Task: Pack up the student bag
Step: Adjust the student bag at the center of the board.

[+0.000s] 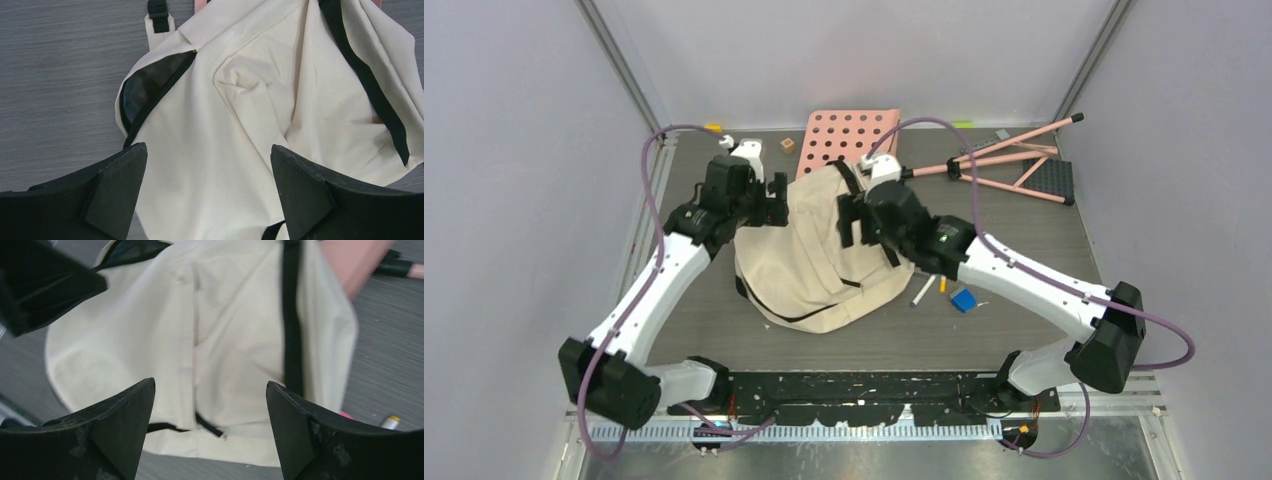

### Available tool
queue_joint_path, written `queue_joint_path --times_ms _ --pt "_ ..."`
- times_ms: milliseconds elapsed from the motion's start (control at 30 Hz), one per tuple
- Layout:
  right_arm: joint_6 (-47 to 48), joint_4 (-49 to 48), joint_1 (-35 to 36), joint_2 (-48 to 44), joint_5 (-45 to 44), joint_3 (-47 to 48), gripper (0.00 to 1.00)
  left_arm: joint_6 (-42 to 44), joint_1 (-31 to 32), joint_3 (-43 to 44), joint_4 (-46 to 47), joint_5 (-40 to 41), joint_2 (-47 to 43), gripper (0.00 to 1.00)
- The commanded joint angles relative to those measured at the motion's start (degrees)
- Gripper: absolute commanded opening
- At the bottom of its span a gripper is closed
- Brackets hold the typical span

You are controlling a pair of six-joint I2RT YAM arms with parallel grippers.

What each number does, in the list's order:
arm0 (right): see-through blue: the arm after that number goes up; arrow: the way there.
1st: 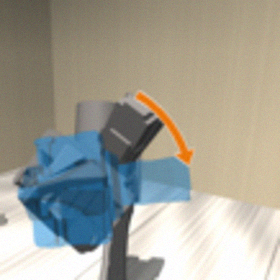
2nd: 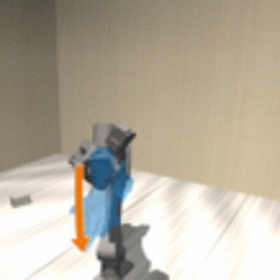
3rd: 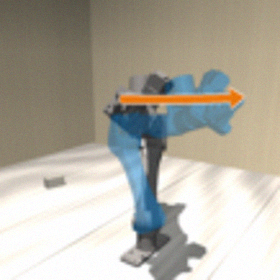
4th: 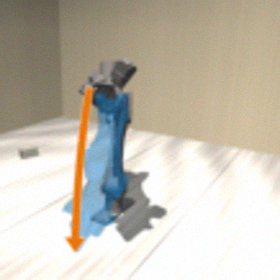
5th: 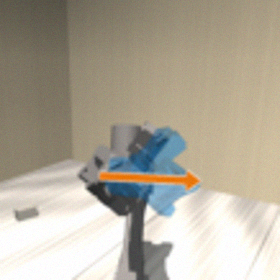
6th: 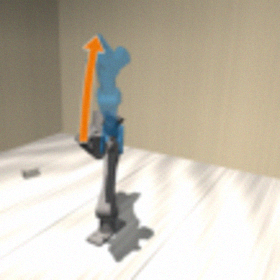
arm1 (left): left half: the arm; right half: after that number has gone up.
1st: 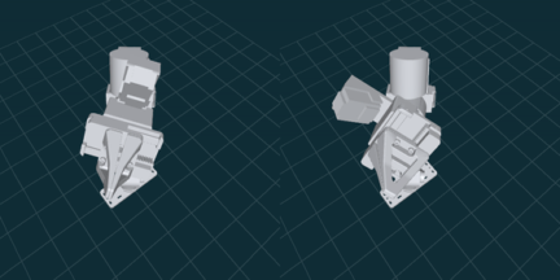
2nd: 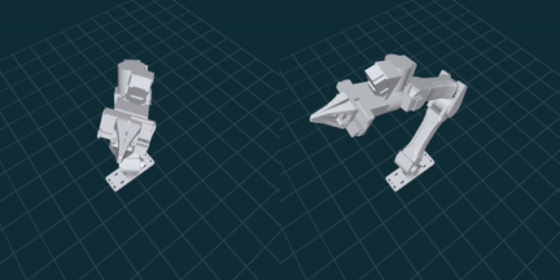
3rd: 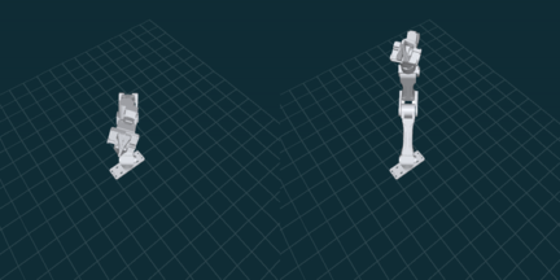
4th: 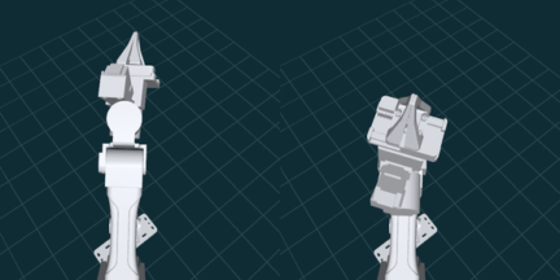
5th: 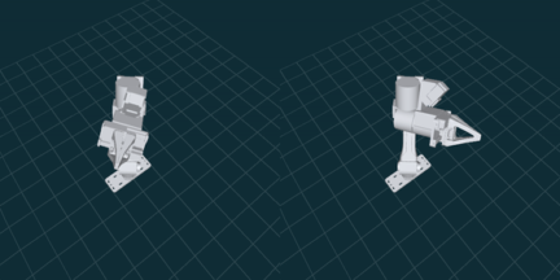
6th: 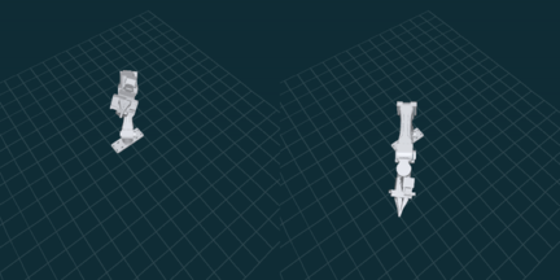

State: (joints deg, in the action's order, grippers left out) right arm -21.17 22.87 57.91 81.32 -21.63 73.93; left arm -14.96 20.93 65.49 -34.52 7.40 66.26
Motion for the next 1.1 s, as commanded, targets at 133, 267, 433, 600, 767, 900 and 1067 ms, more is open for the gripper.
queue_joint_path --times_ms 133,267,433,600,767,900,1067 --pt "-0.7 1.5 -17.2 -0.5 10.7 -1.6 0.88 3.1 -2.8 12.7 0.4 -5.8 16.3 0.84" --pt "0.2 0.1 -20.5 2.7 11.4 -0.6 0.88 1.1 -3.2 10.8 2.5 -9.7 19.5 0.81" --pt "1.6 -2.3 -22.2 7.6 9.4 -0.8 0.86 -5.6 -3.2 4.6 7.4 -13.5 21.5 0.75" --pt "1.7 -4.9 -23.3 11.4 9.5 -2.0 0.7 -11.6 -2.9 -4.0 14.4 -14.8 21.2 0.64" --pt "2.7 -5.1 -23.5 12.0 4.9 -4.0 0.32 -13.3 -0.8 -10.0 18.0 -14.4 20.6 0.43" --pt "2.5 -6.9 -23.5 11.7 2.8 -7.4 0.06 -16.1 0.4 -12.2 17.3 -11.2 20.1 0.31" --pt "-1.3 -2.0 -23.5 13.3 0.9 -6.2 0.01 -17.9 0.6 -8.1 7.3 -4.6 16.6 0.3"
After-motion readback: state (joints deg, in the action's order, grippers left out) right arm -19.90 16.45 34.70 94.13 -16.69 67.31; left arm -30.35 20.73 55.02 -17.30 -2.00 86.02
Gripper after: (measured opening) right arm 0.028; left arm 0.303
